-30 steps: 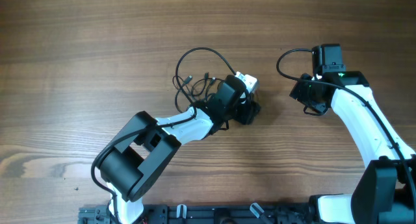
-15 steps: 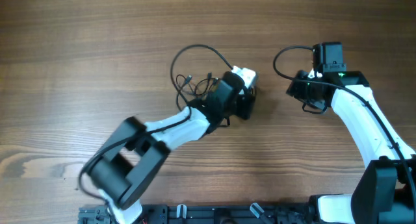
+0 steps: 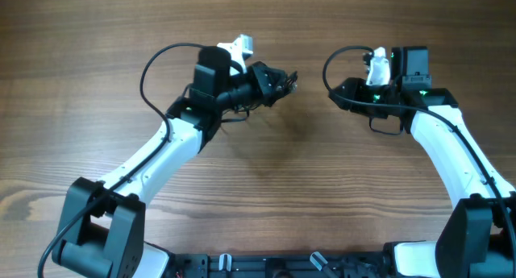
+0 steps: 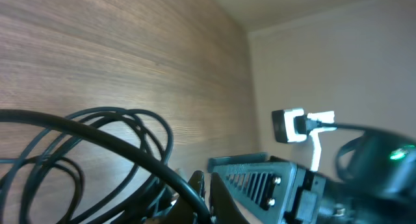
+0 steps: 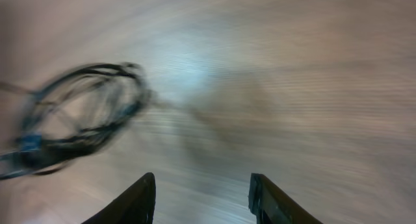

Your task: Untangle cables

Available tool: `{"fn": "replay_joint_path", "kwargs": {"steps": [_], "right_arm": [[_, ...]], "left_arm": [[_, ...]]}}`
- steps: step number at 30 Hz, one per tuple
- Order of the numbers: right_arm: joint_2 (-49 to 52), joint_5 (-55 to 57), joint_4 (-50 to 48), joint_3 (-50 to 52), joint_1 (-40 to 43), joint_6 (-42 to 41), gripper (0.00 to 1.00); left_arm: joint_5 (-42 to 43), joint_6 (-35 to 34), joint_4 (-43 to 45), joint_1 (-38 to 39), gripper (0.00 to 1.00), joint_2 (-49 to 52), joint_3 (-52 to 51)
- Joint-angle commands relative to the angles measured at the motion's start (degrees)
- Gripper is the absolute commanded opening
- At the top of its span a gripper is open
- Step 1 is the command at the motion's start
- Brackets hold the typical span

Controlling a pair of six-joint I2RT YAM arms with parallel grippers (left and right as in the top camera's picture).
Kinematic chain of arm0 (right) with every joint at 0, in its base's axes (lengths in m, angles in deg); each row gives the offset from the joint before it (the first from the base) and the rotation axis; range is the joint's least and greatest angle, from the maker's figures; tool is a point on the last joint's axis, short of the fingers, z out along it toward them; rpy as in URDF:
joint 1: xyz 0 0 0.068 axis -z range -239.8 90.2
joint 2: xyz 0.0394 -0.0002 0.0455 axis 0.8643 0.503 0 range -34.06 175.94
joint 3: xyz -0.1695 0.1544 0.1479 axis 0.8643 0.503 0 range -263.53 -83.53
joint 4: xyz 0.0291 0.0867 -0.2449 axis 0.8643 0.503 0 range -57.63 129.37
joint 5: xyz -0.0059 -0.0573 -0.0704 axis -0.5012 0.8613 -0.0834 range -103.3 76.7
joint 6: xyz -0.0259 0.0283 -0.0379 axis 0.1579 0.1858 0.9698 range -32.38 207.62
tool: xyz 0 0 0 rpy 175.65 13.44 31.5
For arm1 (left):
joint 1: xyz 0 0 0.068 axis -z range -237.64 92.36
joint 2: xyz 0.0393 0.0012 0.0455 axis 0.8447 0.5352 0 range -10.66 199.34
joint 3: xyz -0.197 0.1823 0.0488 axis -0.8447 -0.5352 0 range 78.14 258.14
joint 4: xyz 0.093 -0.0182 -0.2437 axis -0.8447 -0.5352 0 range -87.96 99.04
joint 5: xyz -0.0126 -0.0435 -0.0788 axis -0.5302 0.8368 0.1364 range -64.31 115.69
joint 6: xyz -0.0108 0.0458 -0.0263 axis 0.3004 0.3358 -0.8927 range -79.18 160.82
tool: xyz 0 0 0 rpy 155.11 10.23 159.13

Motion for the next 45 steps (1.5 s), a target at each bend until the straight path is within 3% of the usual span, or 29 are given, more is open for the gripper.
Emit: {"fn": "replay_joint_path", "kwargs": {"steps": [1, 7, 12, 21, 30, 35, 40, 45], "right_arm": [[-1.0, -14.7, -3.3, -0.9, -0.3, 2.0, 0.49], [-0.5, -14.5, -6.1, -0.8, -1.8, 0.7, 0.52], [-0.2, -14.0, -8.3, -0.8, -2.7, 0.6, 0.52], [-0.2, -5.2, -9.4, -0.8, -3.3, -2.3, 0.53], [-0.1, -4.6, -11.0, -0.6, -5.8, -2.4, 0.53], [-0.1, 4.0, -12.4, -0.5, -6.7, -7.2, 0.53], [1.4, 4.0, -15.1, -0.5, -7.7, -7.3, 0.53], [4.1, 4.0, -15.5, -0.5, -9.4, -7.3, 0.45]], "left_arm": [[9.5, -12.8, 4.2, -1.8, 0.04, -0.3, 0.6], [13.0, -24.5, 14.0, -2.0, 0.04, -0.3, 0.6], [13.6, -33.5, 16.5, -2.0, 0.04, -0.3, 0.6], [16.1, -43.1, 25.9, -2.0, 0.04, -0.3, 0.6], [17.0, -47.3, 28.0, -2.0, 0.04, -0.3, 0.6], [18.4, -50.1, 31.0, -2.0, 0.04, -0.3, 0.6], [19.1, -51.5, 31.9, -2.0, 0.04, -0.3, 0.6], [19.2, -51.6, 31.9, -2.0, 0.04, -0.3, 0.6]]}}
